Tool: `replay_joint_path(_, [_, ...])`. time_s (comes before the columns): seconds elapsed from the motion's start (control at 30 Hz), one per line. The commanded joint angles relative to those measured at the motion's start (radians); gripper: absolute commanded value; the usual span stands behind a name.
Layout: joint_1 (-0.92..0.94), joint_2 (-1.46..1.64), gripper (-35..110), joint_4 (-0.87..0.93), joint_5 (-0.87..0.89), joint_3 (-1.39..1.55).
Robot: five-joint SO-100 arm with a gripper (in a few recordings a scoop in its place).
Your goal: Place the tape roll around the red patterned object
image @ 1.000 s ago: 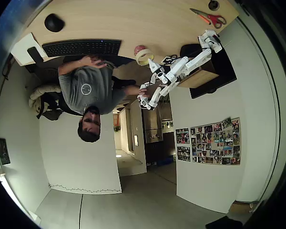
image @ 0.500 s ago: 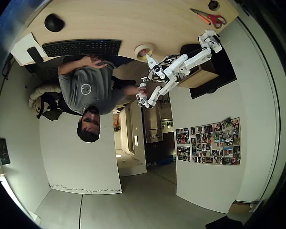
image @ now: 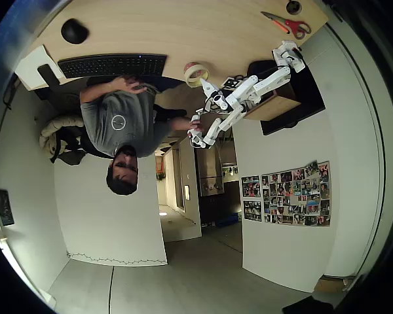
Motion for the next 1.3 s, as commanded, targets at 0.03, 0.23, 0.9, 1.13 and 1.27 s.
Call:
replay_joint_path(0.03, [-0.005, 0.032, 0, -0.025, 0.006, -0.048])
replay_joint_path(0.23, [-0.005, 0.031, 1, -0.038, 0.021, -0.048])
replay_joint_path(0.9, [0.017, 0.147, 34, 0.172, 0.109, -0.046])
replay_joint_path(1.13, [0.054, 0.555, 35, 0.183, 0.112, 0.373])
replay_joint_path(1.27, [0.074, 0.793, 37, 0.183, 0.126, 0.618])
